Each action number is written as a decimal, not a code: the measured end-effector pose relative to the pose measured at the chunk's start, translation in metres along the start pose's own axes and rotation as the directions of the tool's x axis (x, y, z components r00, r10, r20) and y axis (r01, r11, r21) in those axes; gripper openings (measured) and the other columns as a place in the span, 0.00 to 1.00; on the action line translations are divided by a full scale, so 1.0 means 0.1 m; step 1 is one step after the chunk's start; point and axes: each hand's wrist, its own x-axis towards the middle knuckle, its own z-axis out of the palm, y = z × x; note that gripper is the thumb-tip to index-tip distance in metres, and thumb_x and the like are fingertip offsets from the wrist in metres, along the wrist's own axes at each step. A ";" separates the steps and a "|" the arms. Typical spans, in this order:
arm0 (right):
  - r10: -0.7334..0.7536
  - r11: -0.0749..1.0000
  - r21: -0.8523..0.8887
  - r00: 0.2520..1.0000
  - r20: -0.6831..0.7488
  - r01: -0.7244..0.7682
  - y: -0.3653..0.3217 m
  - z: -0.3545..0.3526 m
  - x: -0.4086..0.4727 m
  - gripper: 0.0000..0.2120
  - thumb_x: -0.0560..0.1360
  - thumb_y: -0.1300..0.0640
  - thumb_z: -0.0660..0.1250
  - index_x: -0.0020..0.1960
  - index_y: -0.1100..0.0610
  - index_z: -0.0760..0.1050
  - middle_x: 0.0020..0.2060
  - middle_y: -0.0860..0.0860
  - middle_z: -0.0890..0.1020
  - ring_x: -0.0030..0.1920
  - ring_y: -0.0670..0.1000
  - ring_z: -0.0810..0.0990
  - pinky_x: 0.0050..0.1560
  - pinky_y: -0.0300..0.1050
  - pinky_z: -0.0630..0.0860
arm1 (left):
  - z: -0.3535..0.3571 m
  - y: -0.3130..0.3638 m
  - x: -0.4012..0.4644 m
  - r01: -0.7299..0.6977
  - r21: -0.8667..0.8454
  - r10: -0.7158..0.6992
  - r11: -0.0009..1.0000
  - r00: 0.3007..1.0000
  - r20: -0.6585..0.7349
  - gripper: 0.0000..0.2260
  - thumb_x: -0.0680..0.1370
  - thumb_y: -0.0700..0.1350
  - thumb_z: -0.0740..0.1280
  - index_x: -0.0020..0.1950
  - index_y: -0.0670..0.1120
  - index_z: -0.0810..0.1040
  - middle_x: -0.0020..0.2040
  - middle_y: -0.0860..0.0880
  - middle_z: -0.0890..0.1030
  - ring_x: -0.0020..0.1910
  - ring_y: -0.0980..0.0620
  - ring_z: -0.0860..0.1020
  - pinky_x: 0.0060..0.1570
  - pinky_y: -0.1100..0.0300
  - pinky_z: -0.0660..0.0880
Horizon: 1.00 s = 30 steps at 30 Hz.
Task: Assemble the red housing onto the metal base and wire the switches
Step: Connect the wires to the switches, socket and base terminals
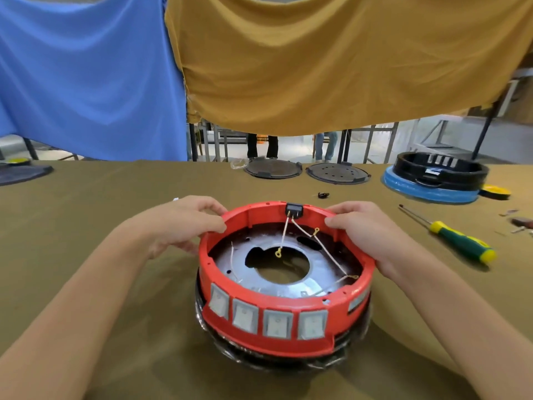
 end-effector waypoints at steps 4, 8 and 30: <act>-0.048 0.996 -0.075 0.999 -0.010 0.047 0.01 -0.09 0.00 0.10 0.75 0.46 0.69 0.48 0.52 0.82 0.41 0.51 0.86 0.44 0.50 0.84 0.43 0.44 0.75 | 0.08 0.00 0.03 -0.041 -0.073 0.033 0.997 0.993 -0.117 0.07 0.79 0.40 0.69 0.55 0.49 0.82 0.49 0.46 0.85 0.37 0.53 0.82 0.35 0.60 0.78; -0.072 0.996 -0.051 0.997 -0.001 0.072 0.04 -0.08 0.01 0.13 0.77 0.44 0.67 0.47 0.52 0.83 0.40 0.49 0.85 0.45 0.49 0.83 0.44 0.43 0.74 | 0.12 -0.03 0.07 -0.102 -0.138 0.070 0.985 0.974 -0.216 0.06 0.79 0.44 0.70 0.56 0.49 0.81 0.51 0.45 0.85 0.42 0.50 0.82 0.43 0.56 0.79; 0.069 0.997 0.006 0.938 -0.339 -0.071 0.30 -0.34 0.31 0.05 0.77 0.61 0.65 0.44 0.57 0.78 0.41 0.55 0.82 0.42 0.52 0.79 0.51 0.53 0.80 | 0.09 -0.17 0.21 -0.031 -0.322 -0.158 0.946 0.825 -0.542 0.19 0.72 0.28 0.61 0.56 0.46 0.78 0.47 0.45 0.79 0.31 0.46 0.76 0.28 0.58 0.72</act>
